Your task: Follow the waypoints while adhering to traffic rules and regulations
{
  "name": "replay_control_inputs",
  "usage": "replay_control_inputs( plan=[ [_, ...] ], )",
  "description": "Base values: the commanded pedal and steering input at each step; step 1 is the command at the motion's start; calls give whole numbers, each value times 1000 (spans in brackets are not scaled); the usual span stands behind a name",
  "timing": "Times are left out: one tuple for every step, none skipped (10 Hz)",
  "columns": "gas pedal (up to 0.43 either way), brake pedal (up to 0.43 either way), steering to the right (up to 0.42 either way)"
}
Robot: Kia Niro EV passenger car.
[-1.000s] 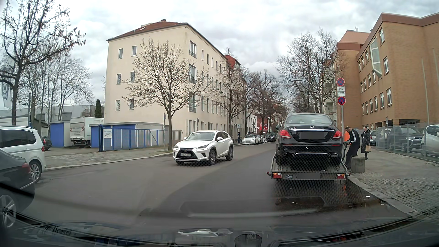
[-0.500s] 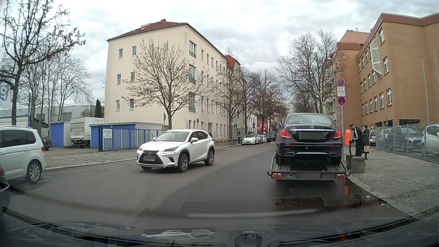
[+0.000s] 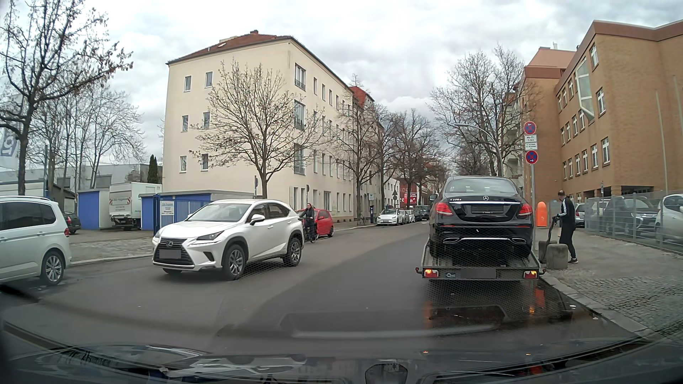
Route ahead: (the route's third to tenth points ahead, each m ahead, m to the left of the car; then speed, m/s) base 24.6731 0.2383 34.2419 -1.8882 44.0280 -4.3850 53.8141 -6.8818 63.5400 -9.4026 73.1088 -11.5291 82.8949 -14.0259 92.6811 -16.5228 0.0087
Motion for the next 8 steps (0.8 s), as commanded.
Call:
replay_control_inputs(
  plan=[
    [0,12,-81],
    [0,12,-81],
    [0,18,-81],
    [0,18,-81],
    [0,18,-84],
    [8,12,-93],
    [110,12,-108],
    [130,12,-127]
  ],
)
